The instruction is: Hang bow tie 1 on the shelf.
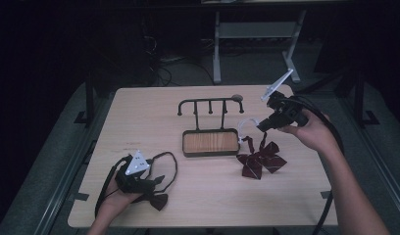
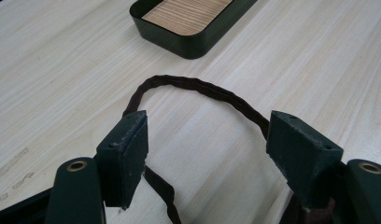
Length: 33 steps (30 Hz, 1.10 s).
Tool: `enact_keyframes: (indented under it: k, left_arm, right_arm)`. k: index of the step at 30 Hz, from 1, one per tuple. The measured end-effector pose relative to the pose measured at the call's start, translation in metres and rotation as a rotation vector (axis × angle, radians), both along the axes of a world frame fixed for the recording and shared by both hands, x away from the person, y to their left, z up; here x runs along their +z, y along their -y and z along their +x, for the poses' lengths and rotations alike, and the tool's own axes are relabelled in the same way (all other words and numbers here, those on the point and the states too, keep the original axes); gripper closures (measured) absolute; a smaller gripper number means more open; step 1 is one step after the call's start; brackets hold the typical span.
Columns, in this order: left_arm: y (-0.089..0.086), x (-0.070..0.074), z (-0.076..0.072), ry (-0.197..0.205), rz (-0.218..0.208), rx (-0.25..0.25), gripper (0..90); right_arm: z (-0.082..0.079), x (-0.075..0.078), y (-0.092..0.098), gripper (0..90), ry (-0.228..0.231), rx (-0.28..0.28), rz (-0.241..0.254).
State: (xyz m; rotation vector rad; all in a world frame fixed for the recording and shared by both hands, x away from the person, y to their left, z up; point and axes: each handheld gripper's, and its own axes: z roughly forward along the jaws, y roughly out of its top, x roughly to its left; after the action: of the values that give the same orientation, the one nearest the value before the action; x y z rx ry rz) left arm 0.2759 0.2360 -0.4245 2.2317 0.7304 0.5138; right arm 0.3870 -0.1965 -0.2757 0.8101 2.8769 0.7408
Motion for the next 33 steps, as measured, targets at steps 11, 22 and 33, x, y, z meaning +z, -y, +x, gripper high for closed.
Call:
enact_keyframes:
  k: [11,22,33]
  left_arm:
    - [-0.001,0.001,0.000,0.002,0.002,-0.002,30.0]
    - [-0.002,0.001,0.000,0.004,-0.001,-0.002,30.1]
    - [-0.002,0.001,0.000,0.007,-0.002,-0.003,30.1]
  right_arm:
    - [0.007,0.011,-0.008,87.0,0.008,0.010,-0.001]
    - [0.013,0.017,-0.012,87.0,0.014,0.004,-0.001]
    - [0.025,0.023,-0.015,87.0,0.018,-0.022,-0.011]
